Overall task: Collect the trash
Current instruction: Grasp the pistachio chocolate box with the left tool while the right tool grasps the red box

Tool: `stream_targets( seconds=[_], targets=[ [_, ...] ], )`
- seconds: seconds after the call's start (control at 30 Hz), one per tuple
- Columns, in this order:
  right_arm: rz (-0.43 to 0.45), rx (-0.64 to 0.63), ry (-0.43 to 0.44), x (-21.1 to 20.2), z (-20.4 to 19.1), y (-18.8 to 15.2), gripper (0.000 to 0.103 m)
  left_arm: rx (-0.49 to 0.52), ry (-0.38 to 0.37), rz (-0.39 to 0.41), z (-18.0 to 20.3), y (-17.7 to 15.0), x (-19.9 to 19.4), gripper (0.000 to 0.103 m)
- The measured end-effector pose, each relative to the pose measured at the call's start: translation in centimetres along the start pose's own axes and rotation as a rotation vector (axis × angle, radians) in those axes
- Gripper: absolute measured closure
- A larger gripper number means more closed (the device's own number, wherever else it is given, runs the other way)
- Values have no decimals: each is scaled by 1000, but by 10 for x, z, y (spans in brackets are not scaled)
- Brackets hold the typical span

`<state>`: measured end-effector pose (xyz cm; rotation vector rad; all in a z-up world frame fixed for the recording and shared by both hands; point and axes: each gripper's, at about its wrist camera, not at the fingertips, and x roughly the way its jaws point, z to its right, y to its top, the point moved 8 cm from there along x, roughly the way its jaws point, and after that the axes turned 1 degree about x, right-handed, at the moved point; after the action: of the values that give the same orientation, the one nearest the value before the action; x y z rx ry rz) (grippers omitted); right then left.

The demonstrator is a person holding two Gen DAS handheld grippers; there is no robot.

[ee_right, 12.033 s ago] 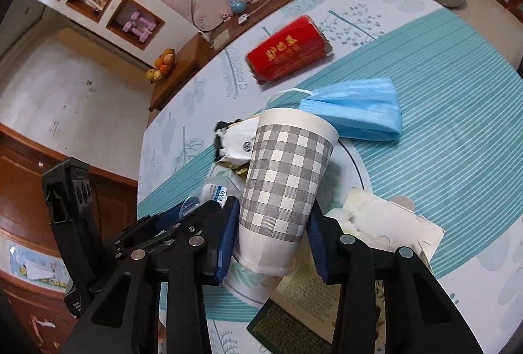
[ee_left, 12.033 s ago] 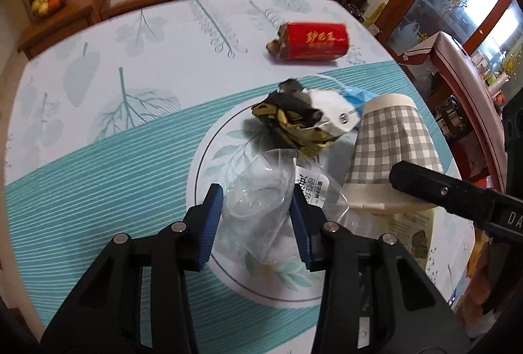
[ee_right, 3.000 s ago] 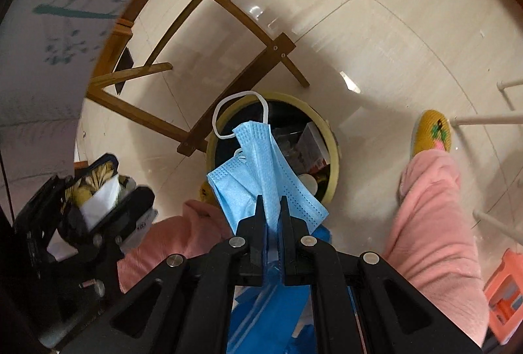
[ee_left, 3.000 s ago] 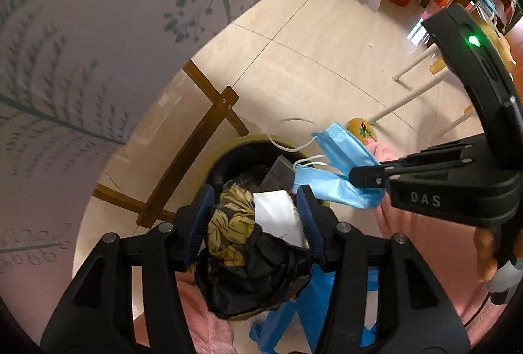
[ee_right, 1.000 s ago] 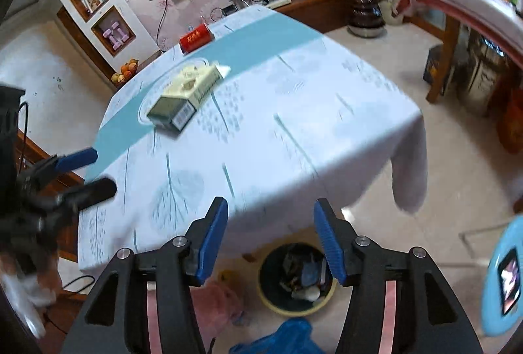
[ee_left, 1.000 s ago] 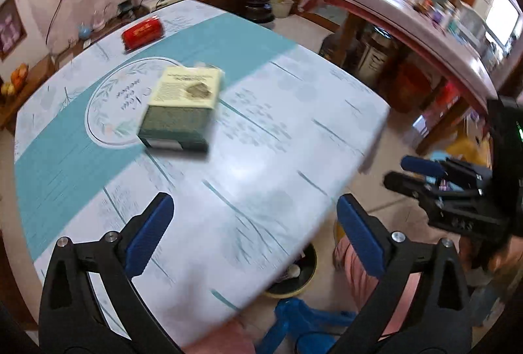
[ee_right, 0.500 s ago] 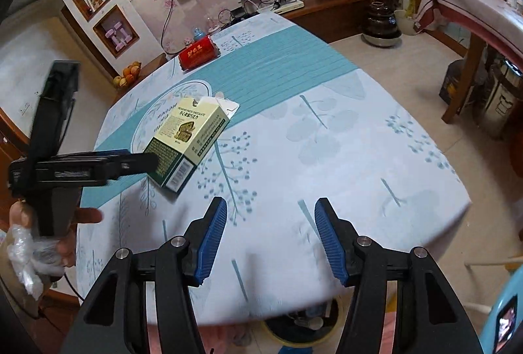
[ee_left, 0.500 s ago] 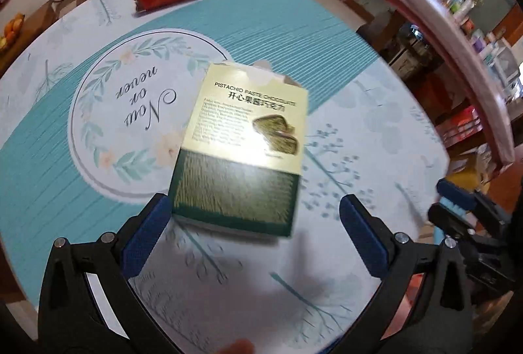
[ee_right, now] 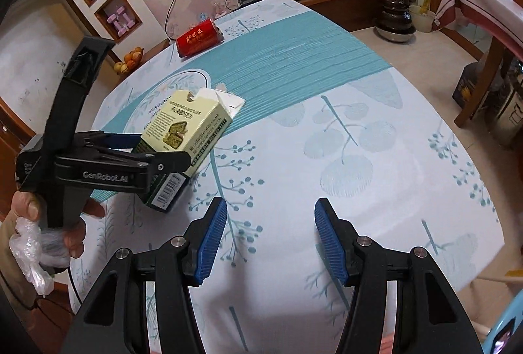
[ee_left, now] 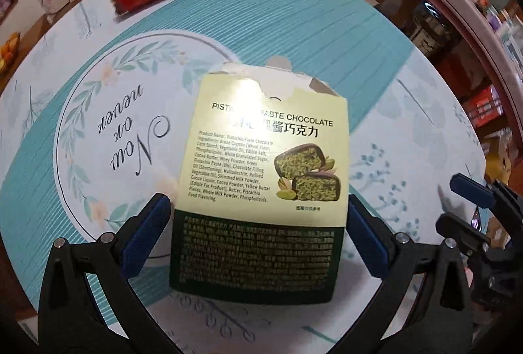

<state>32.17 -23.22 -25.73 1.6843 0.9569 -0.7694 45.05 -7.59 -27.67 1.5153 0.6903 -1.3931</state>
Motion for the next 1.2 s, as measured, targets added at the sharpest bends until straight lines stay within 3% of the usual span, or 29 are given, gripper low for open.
stream_targets(
  seconds=[0.07,0.4,0.63,0.83,0.97,1.2],
  targets=[
    [2,-14,-2,4,-2,7,46,-45,-17,-3,-7,2,3,9],
    [27,-101,7,21,-36,62,46,-111,17,78,-48,13,-13,10],
    [49,-190,42,50,-90,130,46,-188,72,173,-101,39,-53,10],
    [38,-348,67,92,-149,199,46,-292,181,206,-173,49,-78,10],
    [76,-460,59,122,-183,248,46,-359,232,211,-216,52,-84,10],
    [34,-725,5,185,-217,302,46,-421,249,192,-264,59,-66,10]
  ],
)
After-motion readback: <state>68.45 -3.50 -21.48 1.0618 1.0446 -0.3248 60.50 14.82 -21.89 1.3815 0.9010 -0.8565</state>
